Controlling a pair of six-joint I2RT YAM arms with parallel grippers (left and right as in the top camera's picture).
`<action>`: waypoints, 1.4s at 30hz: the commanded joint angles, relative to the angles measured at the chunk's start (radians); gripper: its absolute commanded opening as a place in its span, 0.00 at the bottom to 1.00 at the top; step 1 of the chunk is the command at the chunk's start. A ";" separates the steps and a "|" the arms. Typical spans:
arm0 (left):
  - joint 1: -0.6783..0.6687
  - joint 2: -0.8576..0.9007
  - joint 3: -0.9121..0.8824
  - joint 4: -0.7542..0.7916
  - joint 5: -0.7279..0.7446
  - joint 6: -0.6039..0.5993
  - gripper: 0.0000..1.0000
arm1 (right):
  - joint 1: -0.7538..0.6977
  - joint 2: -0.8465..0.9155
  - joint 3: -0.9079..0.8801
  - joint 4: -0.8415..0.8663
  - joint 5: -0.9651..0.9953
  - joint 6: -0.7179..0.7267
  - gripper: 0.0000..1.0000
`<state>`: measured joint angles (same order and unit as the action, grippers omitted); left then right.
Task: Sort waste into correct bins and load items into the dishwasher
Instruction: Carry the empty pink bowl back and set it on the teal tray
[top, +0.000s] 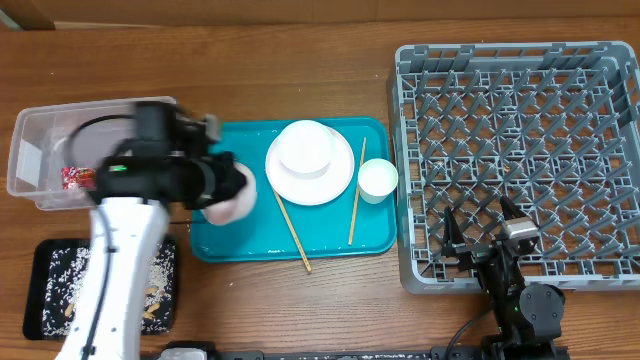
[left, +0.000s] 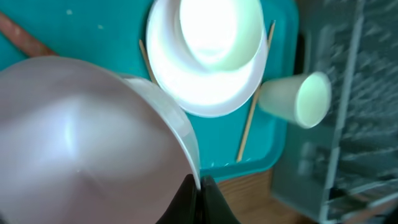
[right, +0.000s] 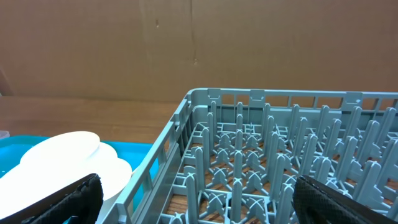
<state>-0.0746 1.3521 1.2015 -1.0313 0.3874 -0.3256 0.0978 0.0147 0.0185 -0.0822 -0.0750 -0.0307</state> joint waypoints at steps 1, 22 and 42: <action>-0.172 0.012 0.023 -0.002 -0.348 -0.162 0.04 | -0.004 -0.012 -0.011 0.005 -0.005 -0.003 1.00; -0.418 0.340 0.015 -0.042 -0.482 -0.255 0.04 | -0.004 -0.012 -0.011 0.005 -0.005 -0.003 1.00; -0.386 0.336 0.082 -0.066 -0.466 -0.246 0.30 | -0.004 -0.012 -0.011 0.005 -0.005 -0.003 1.00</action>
<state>-0.4862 1.7042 1.2125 -1.0866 -0.0792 -0.5739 0.0978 0.0147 0.0185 -0.0818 -0.0750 -0.0299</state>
